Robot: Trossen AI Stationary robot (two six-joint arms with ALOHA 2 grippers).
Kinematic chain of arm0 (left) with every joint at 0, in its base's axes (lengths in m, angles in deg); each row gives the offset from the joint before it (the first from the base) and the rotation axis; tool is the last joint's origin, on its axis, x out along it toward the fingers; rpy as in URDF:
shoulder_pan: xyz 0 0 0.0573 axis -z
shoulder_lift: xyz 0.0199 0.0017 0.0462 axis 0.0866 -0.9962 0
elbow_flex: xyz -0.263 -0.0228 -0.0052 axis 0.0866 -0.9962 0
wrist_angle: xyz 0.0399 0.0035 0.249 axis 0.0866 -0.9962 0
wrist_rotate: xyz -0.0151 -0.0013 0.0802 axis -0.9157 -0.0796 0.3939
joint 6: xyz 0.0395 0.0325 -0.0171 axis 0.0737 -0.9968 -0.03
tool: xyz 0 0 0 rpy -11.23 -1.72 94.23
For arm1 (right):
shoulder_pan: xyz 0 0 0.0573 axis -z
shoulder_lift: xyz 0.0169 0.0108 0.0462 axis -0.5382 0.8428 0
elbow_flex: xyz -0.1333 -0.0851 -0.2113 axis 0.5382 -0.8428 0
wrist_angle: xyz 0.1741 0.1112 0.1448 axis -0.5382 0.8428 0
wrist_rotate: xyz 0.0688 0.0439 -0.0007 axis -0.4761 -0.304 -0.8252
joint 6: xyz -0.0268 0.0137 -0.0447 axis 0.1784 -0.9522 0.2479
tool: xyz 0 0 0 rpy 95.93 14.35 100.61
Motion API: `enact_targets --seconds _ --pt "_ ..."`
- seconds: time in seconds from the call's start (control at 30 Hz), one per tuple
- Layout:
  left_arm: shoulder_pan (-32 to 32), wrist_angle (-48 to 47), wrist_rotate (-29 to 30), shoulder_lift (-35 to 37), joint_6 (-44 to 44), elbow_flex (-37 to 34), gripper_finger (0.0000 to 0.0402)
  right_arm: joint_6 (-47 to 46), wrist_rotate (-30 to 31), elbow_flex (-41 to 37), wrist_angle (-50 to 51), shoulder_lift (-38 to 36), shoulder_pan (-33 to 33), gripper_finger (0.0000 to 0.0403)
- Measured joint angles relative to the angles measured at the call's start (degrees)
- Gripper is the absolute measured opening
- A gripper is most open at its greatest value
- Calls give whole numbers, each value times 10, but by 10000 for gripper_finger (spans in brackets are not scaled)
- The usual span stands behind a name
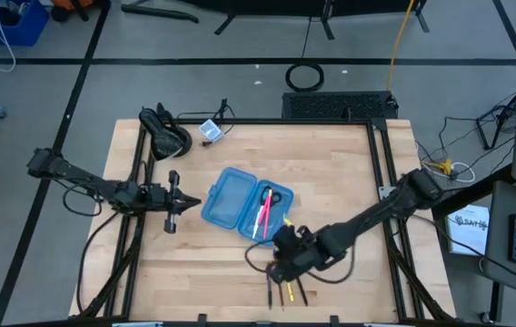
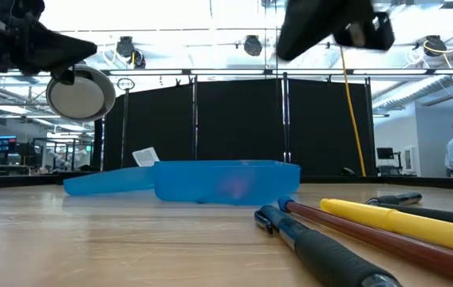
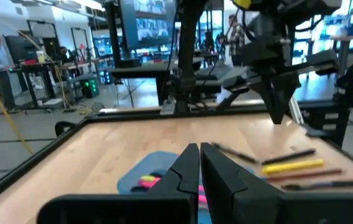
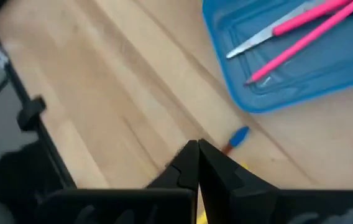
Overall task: Pick & place school supplies into a supply box
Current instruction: Put the brown pencil into the blue supply box
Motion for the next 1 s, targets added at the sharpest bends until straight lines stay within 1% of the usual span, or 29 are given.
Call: enact_targets --seconds 0.07,0.13,0.23,0.3,0.4,0.53,0.6,0.67,0.77,0.87,0.93,1.0 --pt "0 -15 0 0 -3 0 5 -32 -4 -2 -28 16 7 0" --pt "0 -30 0 0 -7 0 4 -40 -26 -11 -57 29 15 0" --pt "0 -34 0 0 -32 0 15 -37 -28 -18 -92 39 25 2" --pt "0 -35 0 0 -45 0 24 -38 -21 -19 -95 40 30 13" --pt "0 -41 0 0 -62 0 34 -55 -20 -20 -94 40 37 47" --pt "0 -58 0 0 -85 0 36 -104 -76 -20 -102 39 51 108" --pt "0 -61 2 0 -96 0 37 -120 -91 -20 -110 39 57 136" --pt "0 -63 8 0 -103 0 37 -128 -96 -9 -105 39 60 154" --pt "0 -71 29 0 -105 0 37 -142 -126 20 -79 36 59 157" --pt "0 -79 48 0 -105 0 37 -174 -166 49 -36 36 58 141" --pt "0 -82 56 0 -105 0 37 -191 -166 65 11 37 58 129" --pt "0 -82 60 0 -104 0 37 -195 -151 69 40 36 55 117"
